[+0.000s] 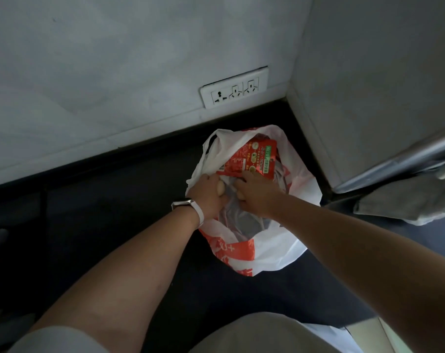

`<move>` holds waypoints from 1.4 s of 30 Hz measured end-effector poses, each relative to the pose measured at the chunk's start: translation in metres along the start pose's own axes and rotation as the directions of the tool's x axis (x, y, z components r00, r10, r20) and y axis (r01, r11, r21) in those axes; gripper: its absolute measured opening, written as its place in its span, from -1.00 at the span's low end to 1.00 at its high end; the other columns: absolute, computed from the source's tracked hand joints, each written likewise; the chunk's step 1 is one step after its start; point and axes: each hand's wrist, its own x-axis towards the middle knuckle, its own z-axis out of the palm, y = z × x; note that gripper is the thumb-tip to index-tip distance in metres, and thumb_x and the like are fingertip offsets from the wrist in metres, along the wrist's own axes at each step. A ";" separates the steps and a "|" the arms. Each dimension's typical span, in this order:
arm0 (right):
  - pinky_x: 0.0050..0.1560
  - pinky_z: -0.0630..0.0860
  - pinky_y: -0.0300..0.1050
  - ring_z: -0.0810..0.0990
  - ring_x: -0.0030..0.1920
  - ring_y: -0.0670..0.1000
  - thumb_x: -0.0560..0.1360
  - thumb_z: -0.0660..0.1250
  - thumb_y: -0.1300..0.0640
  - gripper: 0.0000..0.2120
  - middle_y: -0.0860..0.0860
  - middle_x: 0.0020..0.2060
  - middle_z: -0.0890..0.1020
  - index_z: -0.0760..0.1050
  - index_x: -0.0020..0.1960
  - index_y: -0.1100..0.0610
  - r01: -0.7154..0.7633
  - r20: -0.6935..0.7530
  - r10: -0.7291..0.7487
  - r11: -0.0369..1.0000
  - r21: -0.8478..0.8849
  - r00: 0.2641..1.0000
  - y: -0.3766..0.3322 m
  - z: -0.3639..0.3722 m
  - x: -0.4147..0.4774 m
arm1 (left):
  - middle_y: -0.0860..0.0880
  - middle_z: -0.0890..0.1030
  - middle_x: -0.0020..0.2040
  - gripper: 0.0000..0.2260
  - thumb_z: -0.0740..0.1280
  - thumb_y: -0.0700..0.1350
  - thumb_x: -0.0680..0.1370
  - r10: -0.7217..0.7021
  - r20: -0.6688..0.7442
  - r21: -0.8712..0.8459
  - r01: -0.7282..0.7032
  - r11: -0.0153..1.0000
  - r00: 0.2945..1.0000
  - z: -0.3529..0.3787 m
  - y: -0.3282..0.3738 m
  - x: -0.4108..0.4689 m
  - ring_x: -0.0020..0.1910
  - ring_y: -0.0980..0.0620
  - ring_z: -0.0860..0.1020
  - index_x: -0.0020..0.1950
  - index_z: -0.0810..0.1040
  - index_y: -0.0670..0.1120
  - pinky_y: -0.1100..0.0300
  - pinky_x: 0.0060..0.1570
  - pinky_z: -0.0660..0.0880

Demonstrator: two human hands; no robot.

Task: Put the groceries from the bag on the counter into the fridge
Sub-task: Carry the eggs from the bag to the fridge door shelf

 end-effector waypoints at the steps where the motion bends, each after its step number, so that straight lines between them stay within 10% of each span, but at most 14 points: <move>1: 0.10 0.47 0.03 0.43 0.23 0.16 0.50 0.32 0.00 -0.49 0.13 0.29 0.42 0.36 0.42 0.05 0.000 0.001 0.000 1.000 0.025 1.000 0.001 0.000 -0.002 | 0.02 0.41 0.06 -0.69 0.32 0.10 0.53 -0.006 0.003 -0.016 0.006 1.000 1.000 0.001 0.000 -0.003 -0.01 -0.02 0.48 0.17 0.44 -0.05 0.10 -0.06 0.40; 19: -0.26 0.56 -0.09 0.52 -0.21 -0.05 0.48 0.39 0.02 -0.78 -0.08 -0.16 0.52 0.45 0.07 0.01 -0.237 -0.106 0.338 0.819 0.522 0.935 -0.024 -0.035 -0.091 | 0.13 0.55 -0.13 -0.81 0.42 -0.10 0.51 0.075 -0.287 -0.392 -0.188 0.901 0.955 -0.012 0.015 -0.097 -0.17 0.16 0.57 0.08 0.50 0.00 0.21 -0.21 0.54; 29: -0.38 0.40 -0.36 0.52 -0.26 -0.13 0.45 0.43 0.06 -0.86 -0.08 -0.22 0.58 0.50 -0.05 0.04 -0.162 -0.249 0.492 0.651 0.742 0.834 -0.071 -0.053 -0.155 | 0.00 0.62 -0.06 -0.80 0.43 -0.15 0.48 0.013 -0.289 -0.667 -0.211 0.715 0.957 -0.016 0.026 -0.164 -0.12 0.06 0.63 0.04 0.52 0.06 0.24 -0.24 0.59; 36: -0.25 0.64 0.01 0.61 -0.27 0.03 0.44 0.45 0.06 -0.89 0.02 -0.23 0.62 0.53 -0.11 0.04 -0.071 -0.262 0.520 0.535 0.842 0.813 -0.108 -0.053 -0.195 | -0.02 0.60 -0.09 -0.87 0.44 -0.12 0.48 0.025 -0.308 -0.773 -0.266 0.575 0.951 -0.025 0.029 -0.202 -0.22 0.06 0.59 -0.02 0.56 0.03 0.26 -0.28 0.53; 42: -0.37 0.58 -0.17 0.60 -0.33 -0.06 0.49 0.42 0.12 -0.92 0.04 -0.25 0.61 0.54 -0.08 0.11 -0.027 -0.252 0.510 0.479 0.877 0.822 -0.125 -0.058 -0.218 | -0.05 0.60 -0.12 -0.90 0.41 -0.19 0.50 0.035 -0.328 -0.814 -0.301 0.496 0.944 -0.032 0.033 -0.229 -0.36 0.17 0.56 -0.02 0.58 -0.03 0.31 -0.36 0.52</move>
